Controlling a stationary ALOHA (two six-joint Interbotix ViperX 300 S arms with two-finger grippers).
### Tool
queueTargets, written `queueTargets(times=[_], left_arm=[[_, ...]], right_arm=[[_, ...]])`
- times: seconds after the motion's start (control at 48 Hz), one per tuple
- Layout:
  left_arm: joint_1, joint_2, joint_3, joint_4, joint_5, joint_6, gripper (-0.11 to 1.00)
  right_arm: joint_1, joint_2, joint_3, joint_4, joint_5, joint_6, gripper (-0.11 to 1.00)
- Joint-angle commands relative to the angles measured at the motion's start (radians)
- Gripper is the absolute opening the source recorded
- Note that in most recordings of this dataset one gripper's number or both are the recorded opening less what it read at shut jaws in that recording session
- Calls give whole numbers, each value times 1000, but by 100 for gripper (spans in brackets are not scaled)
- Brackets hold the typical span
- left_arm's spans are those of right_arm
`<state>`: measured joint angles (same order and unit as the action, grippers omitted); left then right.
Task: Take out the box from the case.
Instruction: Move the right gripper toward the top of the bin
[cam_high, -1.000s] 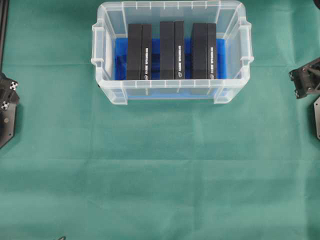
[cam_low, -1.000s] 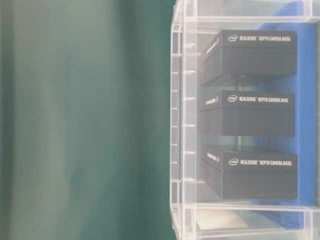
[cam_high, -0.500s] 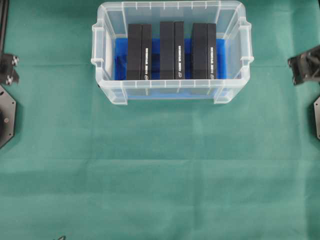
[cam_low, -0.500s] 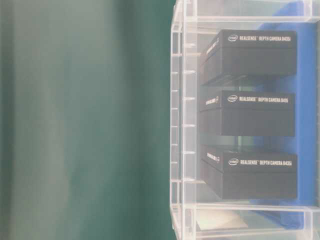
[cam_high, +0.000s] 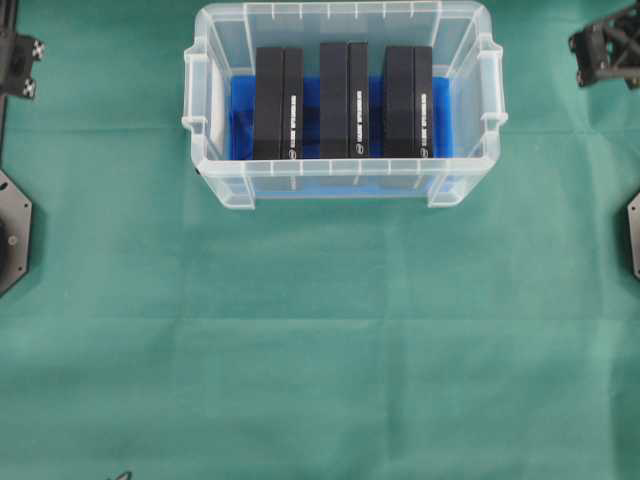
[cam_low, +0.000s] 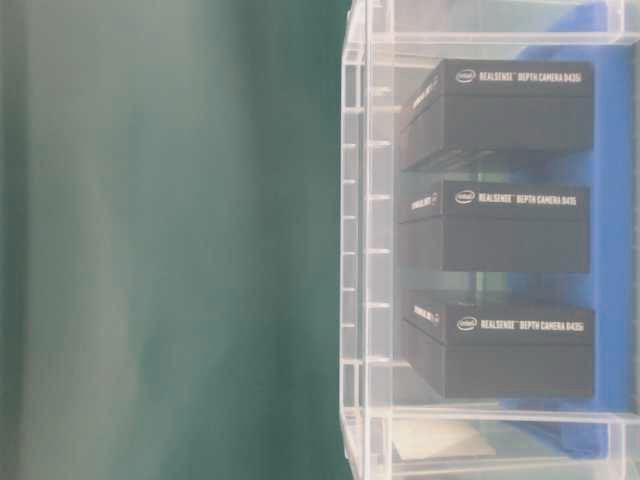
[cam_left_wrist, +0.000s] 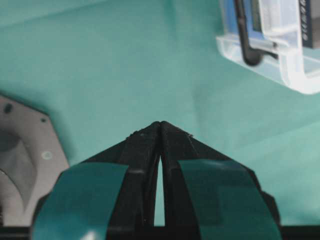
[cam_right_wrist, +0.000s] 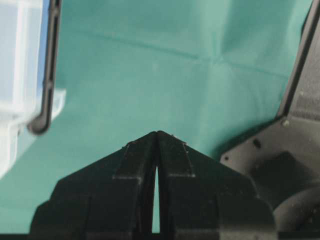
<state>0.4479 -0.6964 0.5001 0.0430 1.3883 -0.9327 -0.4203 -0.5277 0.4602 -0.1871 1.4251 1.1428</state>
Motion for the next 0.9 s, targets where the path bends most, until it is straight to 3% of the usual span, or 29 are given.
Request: queueTargets(times=[0.0,0.167,0.271,0.375,0.5,0.583,0.646,0.875], left_arm=[[32,9,-32,2,17,5,4],[57,9,-32,-2,28,3,16],[57,6,-29,-2,28,3,34],[57,3,-28,-2,28,2,64],[57,3,-28,-3,23,5,94],[57,3,-28,-3,21,2,97],[57,3,-28,-3,20,0,97],[57,6,-29,-3,20,-5,97]], right_arm=[[-15,8,-26,-5,-17,-11,0],[-18,20,-25,0,-21,-14,2],[-20,17,-18,-5,-21,-11,9],[-18,17,-9,-5,-20,-3,27],[-20,18,20,-6,-18,20,64],[-20,18,31,-5,-21,29,85],[-20,18,34,-6,-21,37,94],[-20,18,32,-25,-15,63,96]])
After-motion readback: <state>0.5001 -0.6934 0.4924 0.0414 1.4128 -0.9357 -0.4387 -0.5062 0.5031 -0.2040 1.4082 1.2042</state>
